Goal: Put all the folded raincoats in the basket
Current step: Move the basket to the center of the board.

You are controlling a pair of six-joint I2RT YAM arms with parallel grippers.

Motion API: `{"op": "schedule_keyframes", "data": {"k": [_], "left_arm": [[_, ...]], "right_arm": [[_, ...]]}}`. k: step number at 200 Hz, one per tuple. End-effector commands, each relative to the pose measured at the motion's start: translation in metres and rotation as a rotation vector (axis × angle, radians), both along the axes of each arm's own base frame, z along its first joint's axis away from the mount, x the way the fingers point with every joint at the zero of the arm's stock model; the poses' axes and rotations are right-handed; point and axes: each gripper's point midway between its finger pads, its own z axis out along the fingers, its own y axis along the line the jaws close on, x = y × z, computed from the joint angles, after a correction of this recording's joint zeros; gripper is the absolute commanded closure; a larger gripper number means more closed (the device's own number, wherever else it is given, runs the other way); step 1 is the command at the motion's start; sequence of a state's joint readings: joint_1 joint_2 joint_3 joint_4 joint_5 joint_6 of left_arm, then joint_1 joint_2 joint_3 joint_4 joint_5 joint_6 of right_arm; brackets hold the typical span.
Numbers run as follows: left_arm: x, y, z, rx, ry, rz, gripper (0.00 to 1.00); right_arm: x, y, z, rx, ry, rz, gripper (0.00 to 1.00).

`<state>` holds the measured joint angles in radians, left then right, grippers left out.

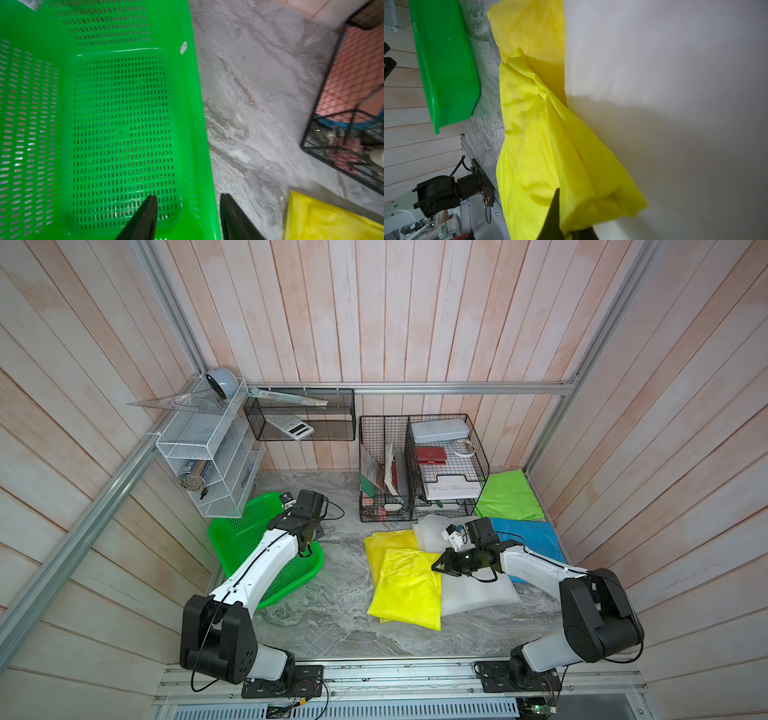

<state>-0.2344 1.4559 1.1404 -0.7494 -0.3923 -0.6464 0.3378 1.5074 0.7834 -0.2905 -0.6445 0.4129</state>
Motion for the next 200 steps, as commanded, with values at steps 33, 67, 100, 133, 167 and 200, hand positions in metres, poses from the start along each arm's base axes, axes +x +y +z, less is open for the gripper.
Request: {"op": "schedule_keyframes", "data": {"k": [33, 67, 100, 133, 167, 200], "left_arm": [[0.022, 0.014, -0.03, -0.005, 0.096, -0.013, 0.46], [0.042, -0.007, -0.033, -0.088, 0.082, -0.098, 0.46], [0.039, -0.016, -0.023, -0.139, 0.052, -0.123, 0.46], [0.041, -0.015, -0.006, -0.14, 0.009, -0.113, 0.46], [0.057, -0.019, -0.014, -0.15, 0.024, -0.109, 0.46], [0.063, -0.016, -0.043, -0.121, 0.109, -0.097, 0.47]], "right_arm": [[-0.01, -0.004, -0.007, -0.018, 0.041, 0.015, 0.89], [-0.01, -0.004, -0.006, -0.02, 0.039, 0.015, 0.89], [-0.01, -0.004, -0.007, -0.02, 0.041, 0.016, 0.89], [-0.011, -0.003, -0.007, -0.015, 0.048, 0.017, 0.89], [-0.01, -0.003, -0.007, -0.015, 0.047, 0.019, 0.89], [-0.01, -0.002, -0.006, -0.009, 0.05, 0.021, 0.89]]}}
